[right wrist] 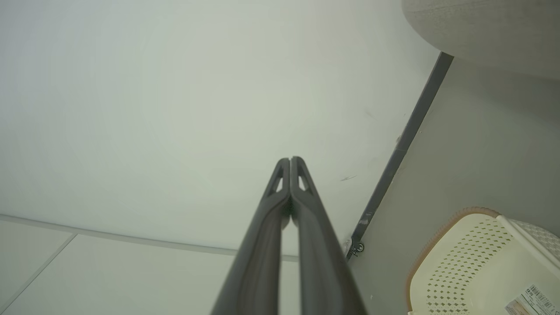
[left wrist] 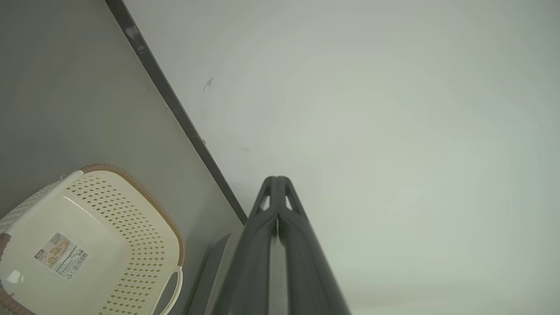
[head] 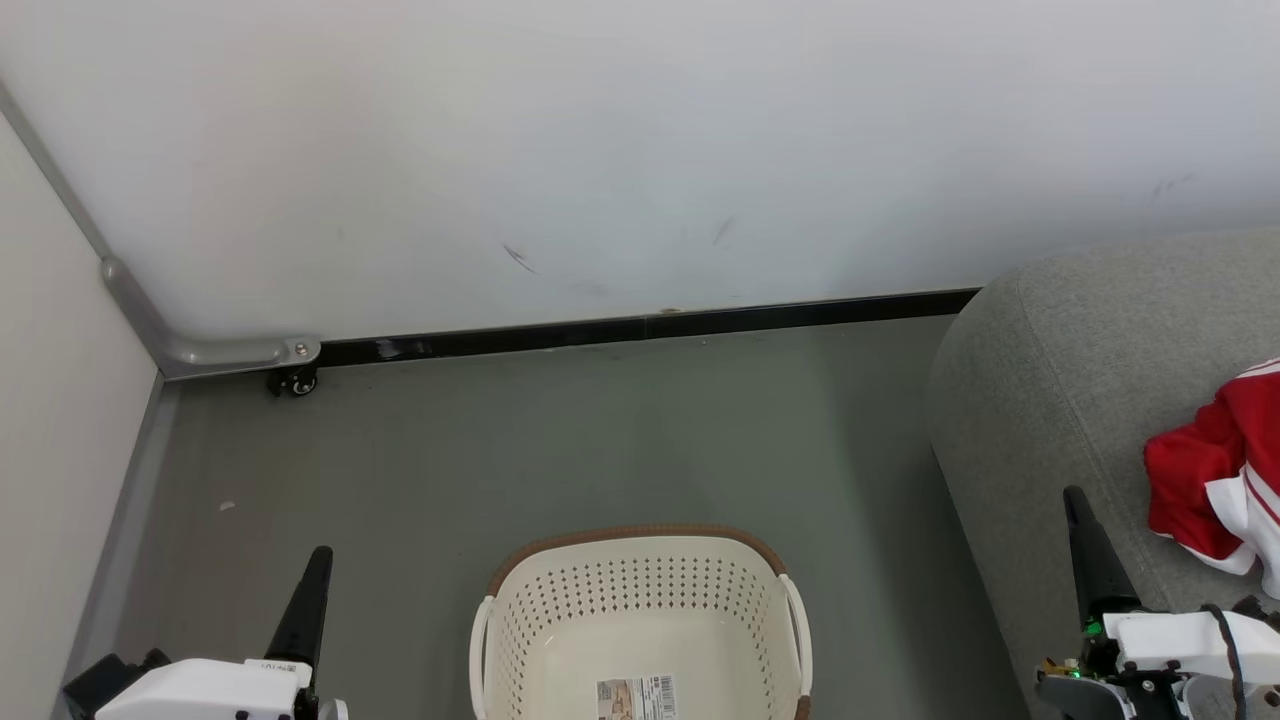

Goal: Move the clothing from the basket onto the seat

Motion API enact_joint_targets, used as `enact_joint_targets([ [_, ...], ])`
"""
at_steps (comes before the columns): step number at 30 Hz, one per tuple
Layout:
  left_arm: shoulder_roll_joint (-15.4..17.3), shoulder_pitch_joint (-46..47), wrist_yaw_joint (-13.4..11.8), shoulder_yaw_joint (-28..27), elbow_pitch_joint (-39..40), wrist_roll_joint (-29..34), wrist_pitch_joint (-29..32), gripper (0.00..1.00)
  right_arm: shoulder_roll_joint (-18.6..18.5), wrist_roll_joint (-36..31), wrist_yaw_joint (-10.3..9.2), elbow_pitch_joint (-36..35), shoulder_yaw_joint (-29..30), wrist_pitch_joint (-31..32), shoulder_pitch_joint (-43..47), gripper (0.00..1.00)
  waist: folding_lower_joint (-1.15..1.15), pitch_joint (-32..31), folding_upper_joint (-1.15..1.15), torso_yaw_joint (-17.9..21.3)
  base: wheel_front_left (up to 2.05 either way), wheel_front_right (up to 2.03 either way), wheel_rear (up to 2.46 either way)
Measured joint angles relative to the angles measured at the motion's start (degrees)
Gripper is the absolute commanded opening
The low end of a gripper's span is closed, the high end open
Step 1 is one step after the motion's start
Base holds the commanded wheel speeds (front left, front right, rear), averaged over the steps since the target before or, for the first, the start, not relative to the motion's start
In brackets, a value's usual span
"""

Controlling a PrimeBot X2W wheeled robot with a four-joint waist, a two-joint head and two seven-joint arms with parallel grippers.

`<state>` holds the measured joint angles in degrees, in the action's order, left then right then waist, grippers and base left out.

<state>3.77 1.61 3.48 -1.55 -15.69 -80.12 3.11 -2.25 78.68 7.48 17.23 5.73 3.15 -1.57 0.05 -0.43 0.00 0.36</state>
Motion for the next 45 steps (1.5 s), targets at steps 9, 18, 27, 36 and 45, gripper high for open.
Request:
enact_joint_targets([
  [9, -0.8, 1.0, 1.7, -1.9, -0.1, -6.6, 1.8, 0.00, 0.0, 7.5, -0.01, -0.7, 1.2, 1.5, -1.2, 0.00, -0.01, 0.3, 0.00, -0.2, 0.00, 0.00, 0.00],
  [18, -1.5, 1.7, 3.4, -3.1, -0.1, -11.9, 3.0, 0.00, 0.0, 12.8, -0.01, -1.3, 1.9, 2.7, -2.2, 0.00, -0.01, 0.6, 0.00, -0.4, 0.00, 0.00, 0.00],
  [27, -1.6, 1.9, 3.4, -3.2, -0.2, -12.0, 3.0, 0.00, 0.0, 12.8, -0.01, -1.3, 1.9, 2.7, -2.2, 0.00, -0.01, 0.6, 0.00, -0.4, 0.00, 0.00, 0.00],
  [36, -1.6, 1.9, 3.4, -3.2, -0.3, -12.0, 3.0, 0.00, 0.0, 12.8, -0.01, -1.3, 1.9, 2.7, -2.2, 0.00, -0.02, 0.6, 0.00, -0.4, 0.00, 0.00, 0.00],
  [45, -1.6, 1.9, 3.4, -3.2, -0.3, -12.0, 3.0, 0.00, 0.0, 12.8, -0.01, -1.3, 1.9, 2.7, -2.2, 0.00, -0.02, 0.6, 0.00, -0.4, 0.00, 0.00, 0.00],
])
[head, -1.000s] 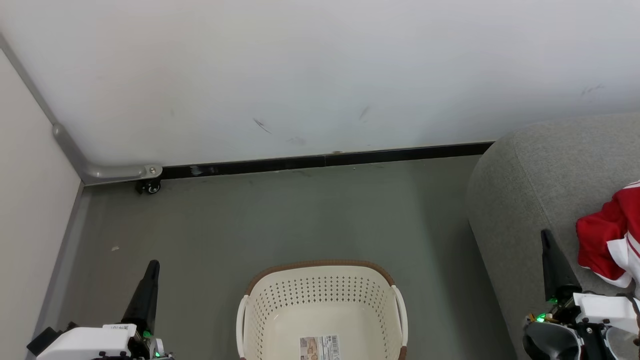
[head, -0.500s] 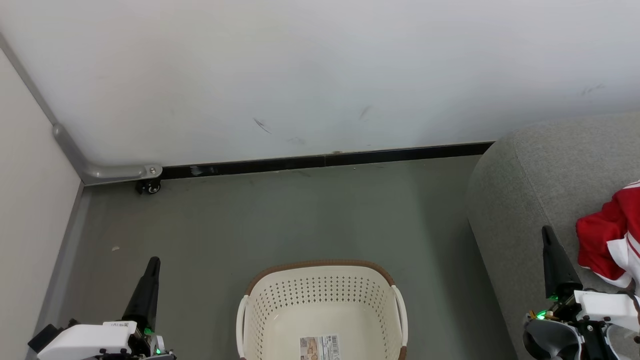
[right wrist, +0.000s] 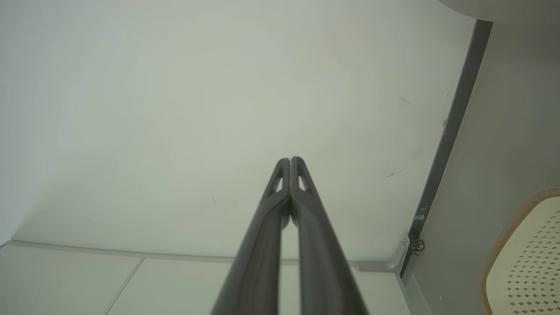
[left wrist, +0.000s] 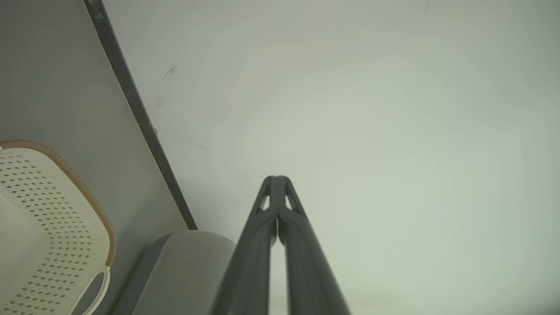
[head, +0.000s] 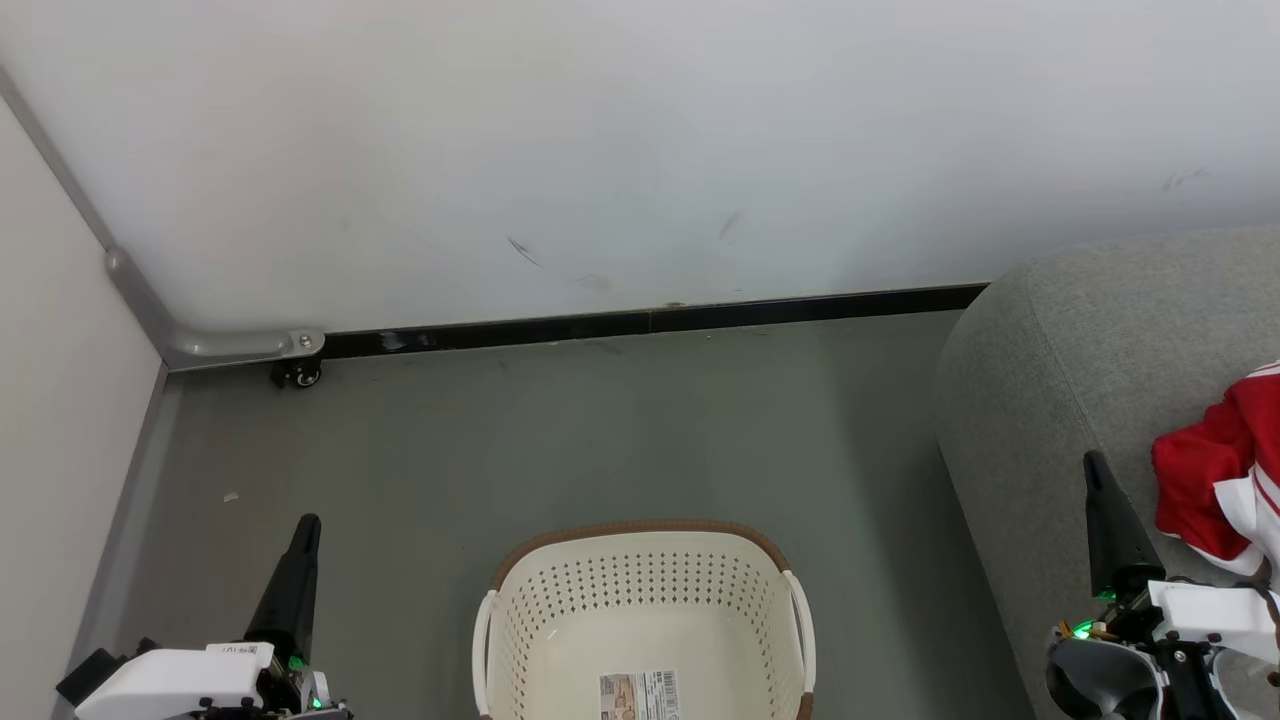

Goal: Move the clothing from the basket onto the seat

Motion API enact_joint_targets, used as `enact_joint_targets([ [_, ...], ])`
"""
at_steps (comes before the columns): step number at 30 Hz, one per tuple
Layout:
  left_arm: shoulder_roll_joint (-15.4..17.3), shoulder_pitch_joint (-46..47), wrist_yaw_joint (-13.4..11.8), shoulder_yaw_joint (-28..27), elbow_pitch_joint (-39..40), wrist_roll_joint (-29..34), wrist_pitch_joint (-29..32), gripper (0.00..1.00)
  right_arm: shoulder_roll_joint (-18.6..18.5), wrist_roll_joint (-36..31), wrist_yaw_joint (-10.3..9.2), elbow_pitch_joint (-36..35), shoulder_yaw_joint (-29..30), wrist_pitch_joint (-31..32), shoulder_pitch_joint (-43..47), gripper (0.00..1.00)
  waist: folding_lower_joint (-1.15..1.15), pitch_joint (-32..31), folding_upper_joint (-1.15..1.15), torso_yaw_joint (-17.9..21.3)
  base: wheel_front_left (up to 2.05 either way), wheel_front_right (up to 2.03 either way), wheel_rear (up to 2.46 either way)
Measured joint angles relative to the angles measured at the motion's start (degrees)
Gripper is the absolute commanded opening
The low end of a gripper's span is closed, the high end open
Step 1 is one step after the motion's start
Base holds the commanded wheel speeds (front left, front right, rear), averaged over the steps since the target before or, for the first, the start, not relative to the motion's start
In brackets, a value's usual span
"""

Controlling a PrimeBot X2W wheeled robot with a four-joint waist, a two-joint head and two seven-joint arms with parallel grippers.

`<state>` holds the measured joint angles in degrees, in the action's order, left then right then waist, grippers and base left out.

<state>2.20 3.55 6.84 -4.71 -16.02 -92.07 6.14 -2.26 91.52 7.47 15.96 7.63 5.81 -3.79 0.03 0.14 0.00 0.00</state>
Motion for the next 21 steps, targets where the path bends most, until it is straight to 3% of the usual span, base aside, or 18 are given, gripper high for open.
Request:
enact_joint_targets([
  [21, 0.0, 0.0, 0.1, 0.0, -0.2, 0.0, 0.0, 0.00, 0.0, 0.0, 0.00, 0.0, 0.0, 0.0, 0.0, 0.00, -0.01, 0.0, 0.00, 0.0, 0.00, 0.00, 0.00],
])
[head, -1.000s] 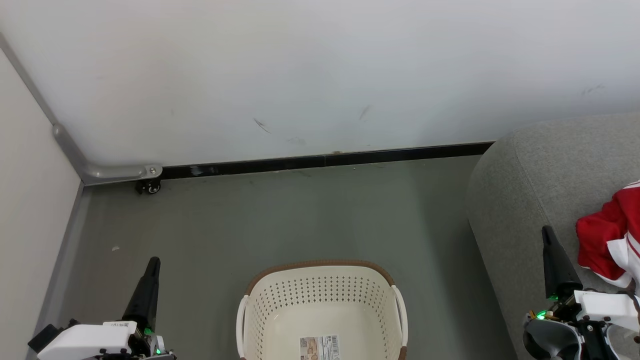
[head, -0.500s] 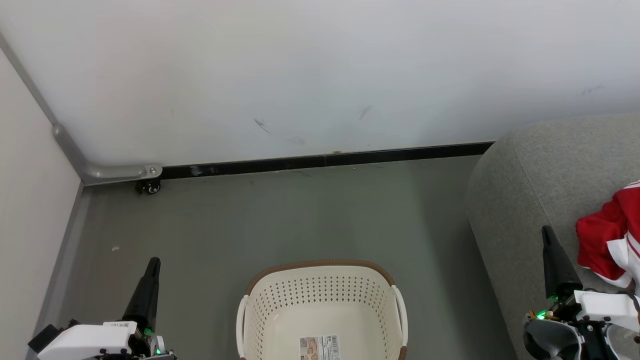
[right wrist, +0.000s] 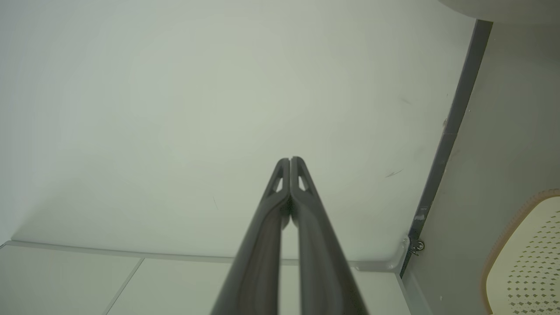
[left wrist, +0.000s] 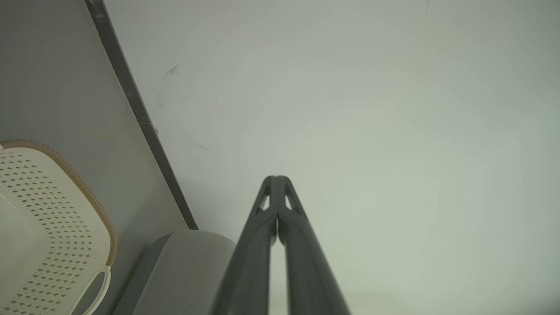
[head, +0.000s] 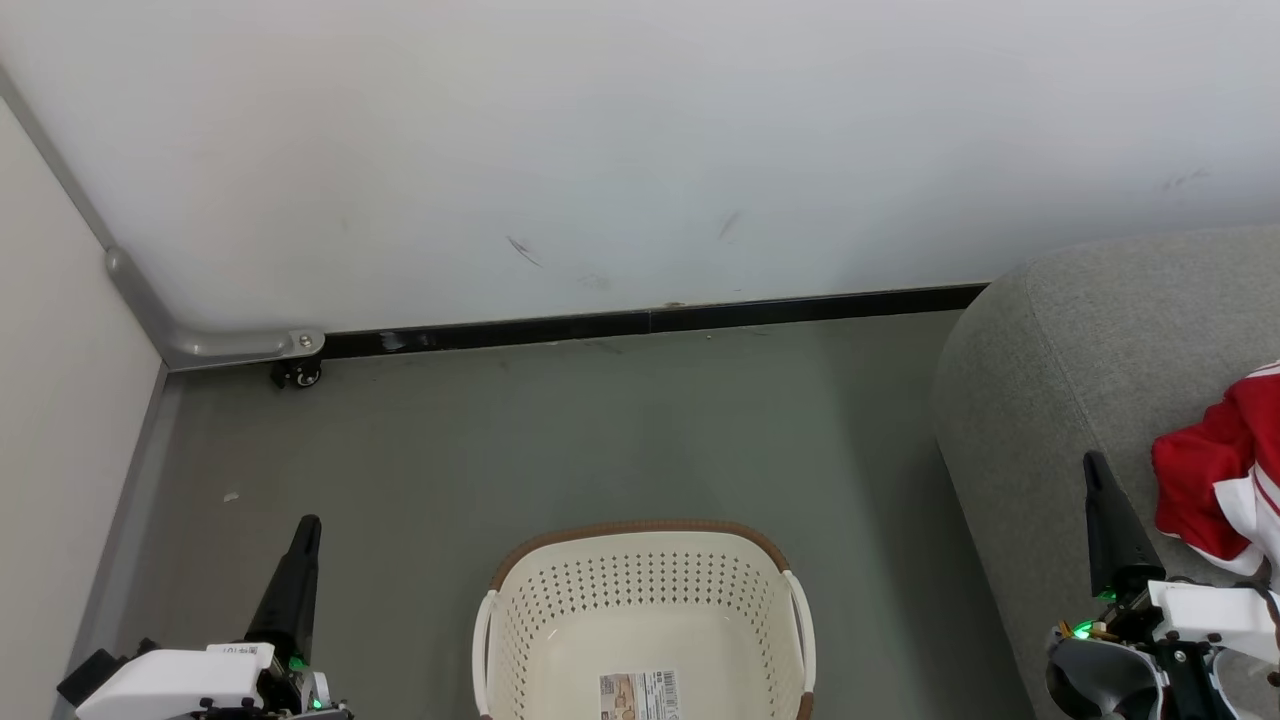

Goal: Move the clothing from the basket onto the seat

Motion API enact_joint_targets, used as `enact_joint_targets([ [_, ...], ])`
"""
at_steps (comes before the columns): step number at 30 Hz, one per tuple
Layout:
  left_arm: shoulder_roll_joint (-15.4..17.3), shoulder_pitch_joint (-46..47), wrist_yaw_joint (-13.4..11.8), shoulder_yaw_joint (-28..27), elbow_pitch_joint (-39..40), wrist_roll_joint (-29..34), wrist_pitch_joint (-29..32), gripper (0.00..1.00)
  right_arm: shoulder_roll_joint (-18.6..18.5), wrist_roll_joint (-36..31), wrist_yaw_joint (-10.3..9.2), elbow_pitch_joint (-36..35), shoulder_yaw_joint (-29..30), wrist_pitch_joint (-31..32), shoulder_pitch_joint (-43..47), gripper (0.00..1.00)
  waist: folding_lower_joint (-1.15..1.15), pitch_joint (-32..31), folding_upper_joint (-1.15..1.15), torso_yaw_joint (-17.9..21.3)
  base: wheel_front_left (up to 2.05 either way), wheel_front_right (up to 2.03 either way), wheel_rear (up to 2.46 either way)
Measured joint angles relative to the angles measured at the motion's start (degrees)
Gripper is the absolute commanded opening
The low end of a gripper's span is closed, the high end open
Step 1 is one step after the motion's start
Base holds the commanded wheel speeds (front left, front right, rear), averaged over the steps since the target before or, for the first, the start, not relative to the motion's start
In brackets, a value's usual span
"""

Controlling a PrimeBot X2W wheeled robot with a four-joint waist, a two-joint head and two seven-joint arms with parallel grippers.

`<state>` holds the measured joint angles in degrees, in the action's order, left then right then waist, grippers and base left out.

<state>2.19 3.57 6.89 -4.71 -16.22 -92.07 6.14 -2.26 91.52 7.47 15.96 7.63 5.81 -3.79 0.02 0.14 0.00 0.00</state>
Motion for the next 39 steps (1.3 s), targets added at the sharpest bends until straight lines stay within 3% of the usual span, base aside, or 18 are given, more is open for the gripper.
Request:
enact_joint_targets([
  [39, 0.0, 0.0, 0.0, 0.0, 0.0, 0.0, 0.0, 0.00, 0.0, 0.0, 0.00, 0.0, 0.0, 0.0, 0.0, 0.00, -0.01, 0.0, 0.00, 0.0, 0.00, 0.00, 0.00],
])
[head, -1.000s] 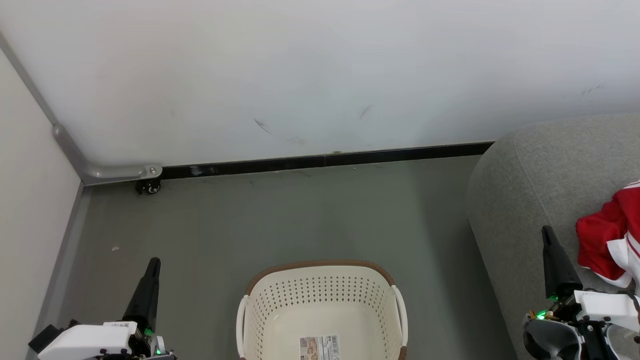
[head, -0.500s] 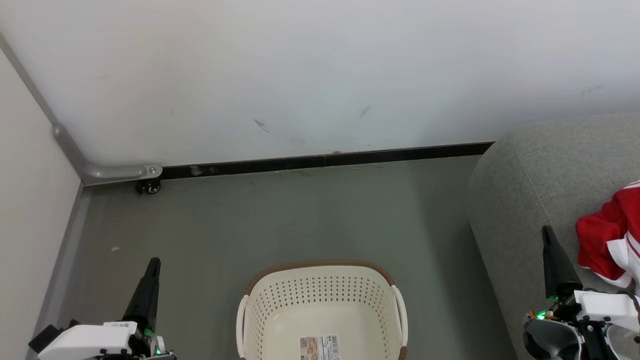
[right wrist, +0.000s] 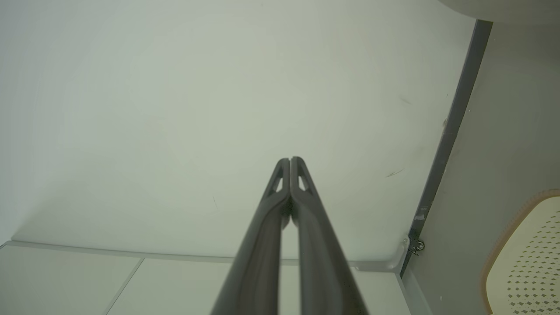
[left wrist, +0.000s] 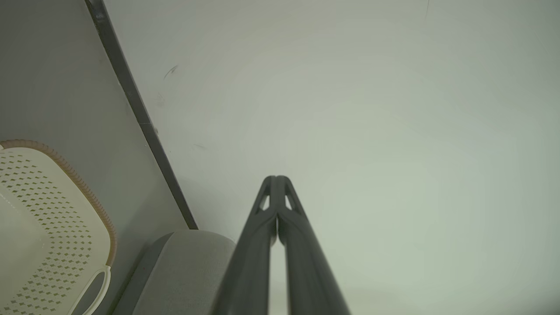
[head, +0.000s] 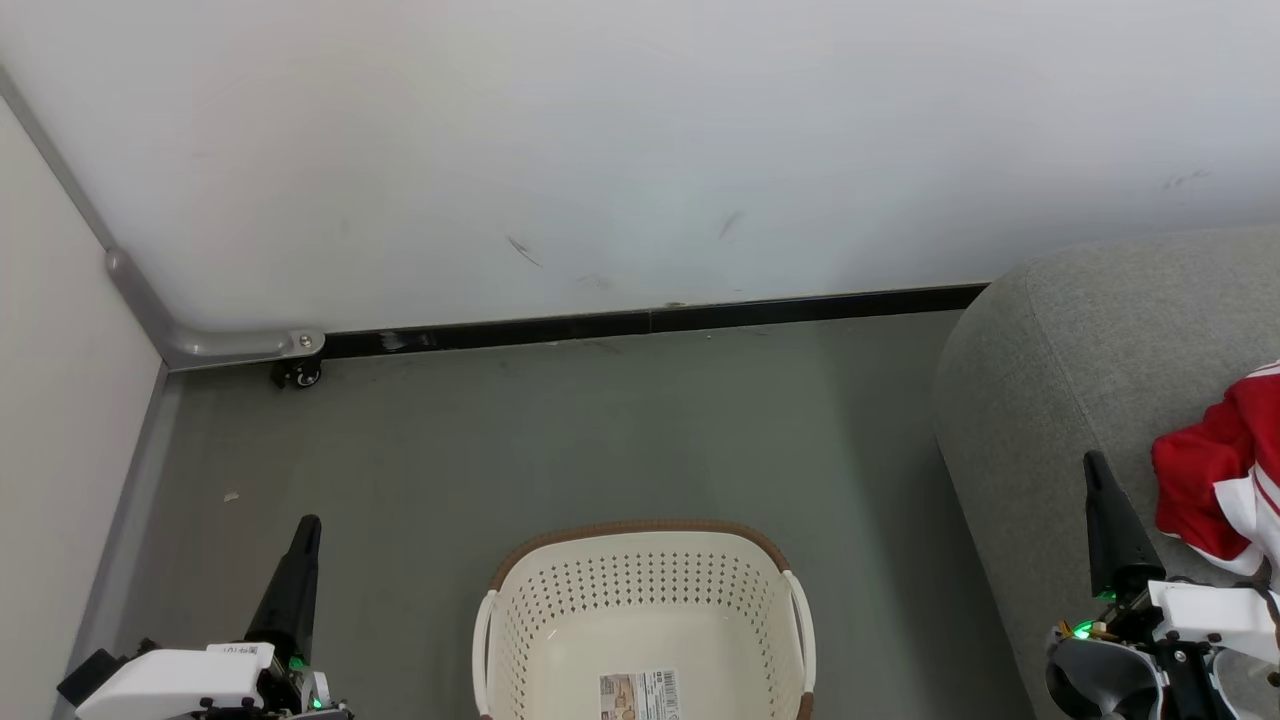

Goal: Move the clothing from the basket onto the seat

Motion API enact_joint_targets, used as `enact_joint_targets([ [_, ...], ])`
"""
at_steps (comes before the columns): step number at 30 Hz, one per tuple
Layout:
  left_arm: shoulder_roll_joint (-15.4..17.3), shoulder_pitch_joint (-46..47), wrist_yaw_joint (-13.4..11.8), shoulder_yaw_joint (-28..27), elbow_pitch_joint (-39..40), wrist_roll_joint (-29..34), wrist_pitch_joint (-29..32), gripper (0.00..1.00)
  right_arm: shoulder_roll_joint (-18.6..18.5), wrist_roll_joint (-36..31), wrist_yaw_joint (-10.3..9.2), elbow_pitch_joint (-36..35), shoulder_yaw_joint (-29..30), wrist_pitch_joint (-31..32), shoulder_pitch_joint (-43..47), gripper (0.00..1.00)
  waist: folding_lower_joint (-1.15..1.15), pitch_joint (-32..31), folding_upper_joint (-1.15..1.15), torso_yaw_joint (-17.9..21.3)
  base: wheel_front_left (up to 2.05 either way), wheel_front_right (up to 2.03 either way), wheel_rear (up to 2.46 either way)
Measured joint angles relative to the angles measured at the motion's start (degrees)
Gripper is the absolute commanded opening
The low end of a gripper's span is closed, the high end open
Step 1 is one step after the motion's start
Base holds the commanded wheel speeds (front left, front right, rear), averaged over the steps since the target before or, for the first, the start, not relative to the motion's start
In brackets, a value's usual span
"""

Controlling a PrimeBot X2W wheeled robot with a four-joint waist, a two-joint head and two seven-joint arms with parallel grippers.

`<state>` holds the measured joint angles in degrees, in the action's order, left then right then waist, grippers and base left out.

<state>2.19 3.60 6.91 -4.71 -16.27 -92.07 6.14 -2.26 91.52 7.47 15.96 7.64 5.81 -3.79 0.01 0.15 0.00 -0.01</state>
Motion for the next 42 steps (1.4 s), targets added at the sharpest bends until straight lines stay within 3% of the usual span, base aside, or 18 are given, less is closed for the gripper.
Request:
enact_joint_targets([
  [42, 0.0, 0.0, 0.0, 0.0, 0.1, 0.0, 0.0, 0.00, 0.0, 0.0, 0.00, 0.0, 0.0, 0.0, 0.0, 0.00, -0.01, 0.0, 0.00, 0.0, 0.00, 0.00, 0.00],
])
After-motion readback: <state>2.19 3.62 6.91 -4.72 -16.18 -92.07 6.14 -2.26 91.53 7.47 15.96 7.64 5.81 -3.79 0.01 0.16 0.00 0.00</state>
